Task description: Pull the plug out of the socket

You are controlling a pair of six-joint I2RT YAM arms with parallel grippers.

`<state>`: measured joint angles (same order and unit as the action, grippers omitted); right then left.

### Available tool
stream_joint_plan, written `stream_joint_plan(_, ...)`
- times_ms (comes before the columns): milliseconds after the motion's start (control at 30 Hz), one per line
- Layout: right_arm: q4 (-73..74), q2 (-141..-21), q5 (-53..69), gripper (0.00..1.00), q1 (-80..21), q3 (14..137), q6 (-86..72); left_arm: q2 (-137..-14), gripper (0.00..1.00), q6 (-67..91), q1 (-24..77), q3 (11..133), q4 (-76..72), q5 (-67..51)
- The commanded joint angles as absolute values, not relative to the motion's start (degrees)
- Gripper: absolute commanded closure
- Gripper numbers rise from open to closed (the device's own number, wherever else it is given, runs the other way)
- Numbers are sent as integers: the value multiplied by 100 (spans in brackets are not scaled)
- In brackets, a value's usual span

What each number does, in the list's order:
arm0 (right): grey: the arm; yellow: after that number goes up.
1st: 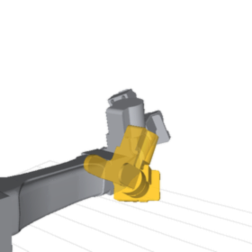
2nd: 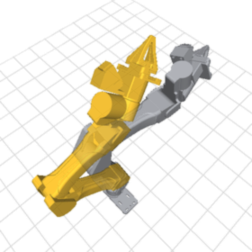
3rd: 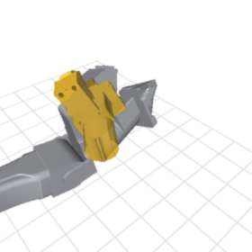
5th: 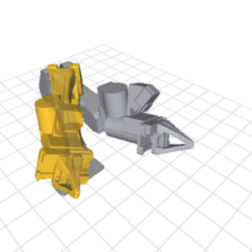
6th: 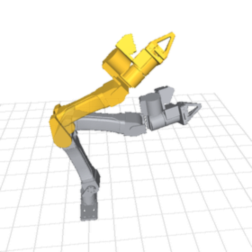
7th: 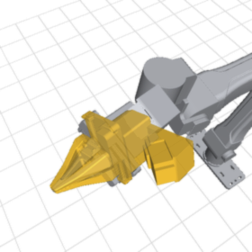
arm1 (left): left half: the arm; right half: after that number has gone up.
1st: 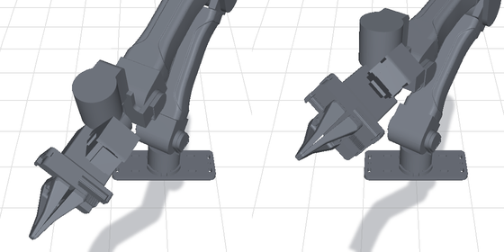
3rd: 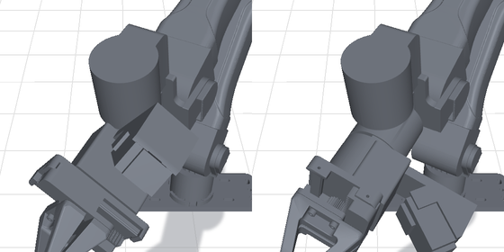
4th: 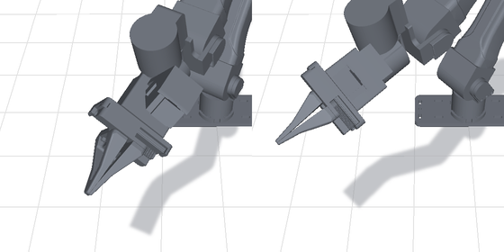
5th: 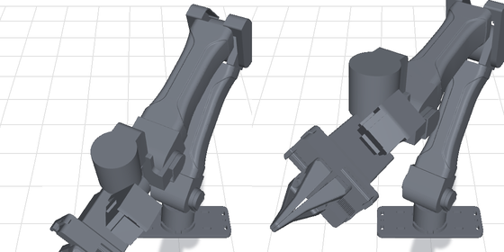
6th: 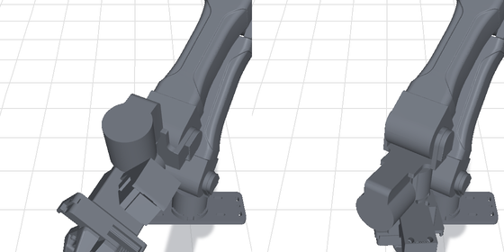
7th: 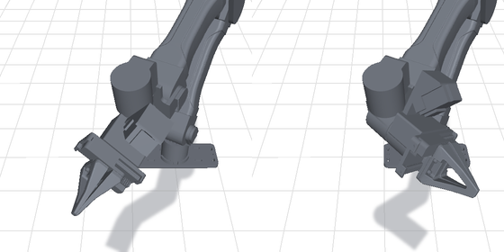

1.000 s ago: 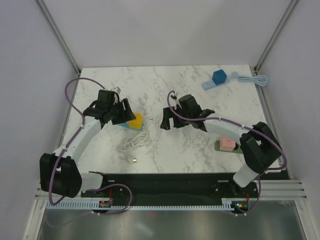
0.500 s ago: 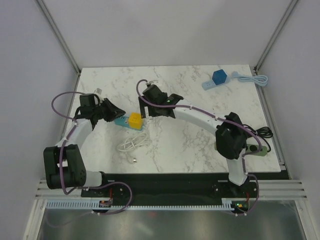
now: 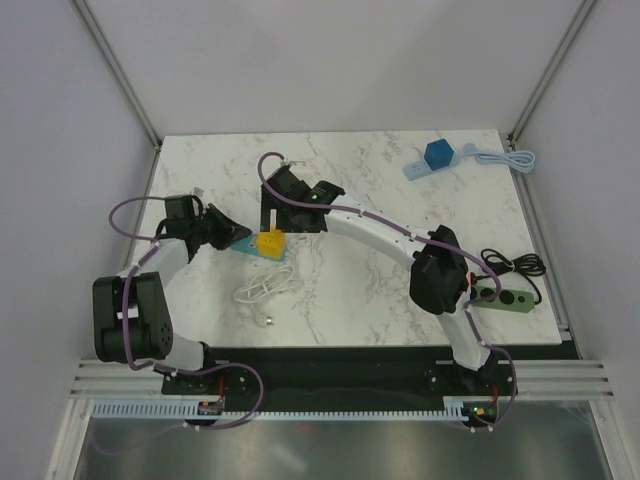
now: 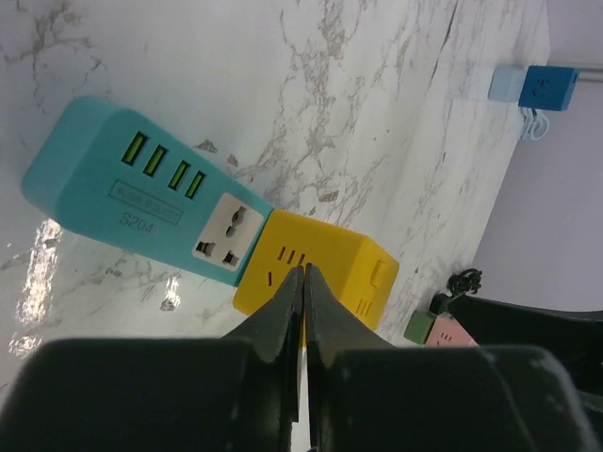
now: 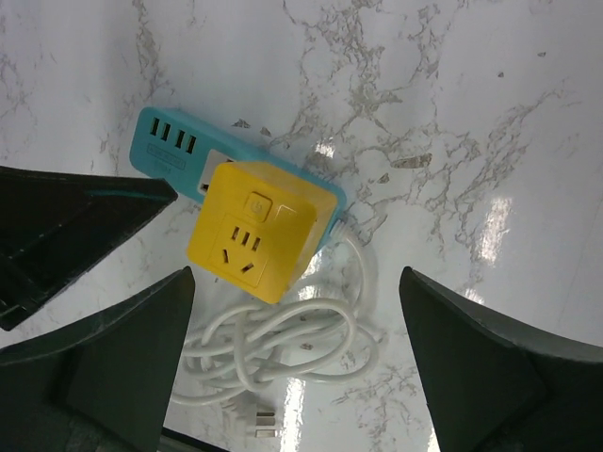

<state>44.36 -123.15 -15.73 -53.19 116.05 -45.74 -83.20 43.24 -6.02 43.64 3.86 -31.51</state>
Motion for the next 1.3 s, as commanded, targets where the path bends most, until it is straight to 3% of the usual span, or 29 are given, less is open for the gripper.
stream_joint_plan(0,4579,-12585,-1749,2,-5467,12092,-5150,-8446,96,4702,-633,4263,26,-3322)
stream_joint_plan(200,5088,-13087,-2161,2,-5633,12744,-5528,-9017,98,4948,-712,4087,-351,-3603)
stream_joint_plan(1267,4966,-13843,-2654,8,-5818,13078,-6003,-9536,98,4729,-703,3999,-291,-2760)
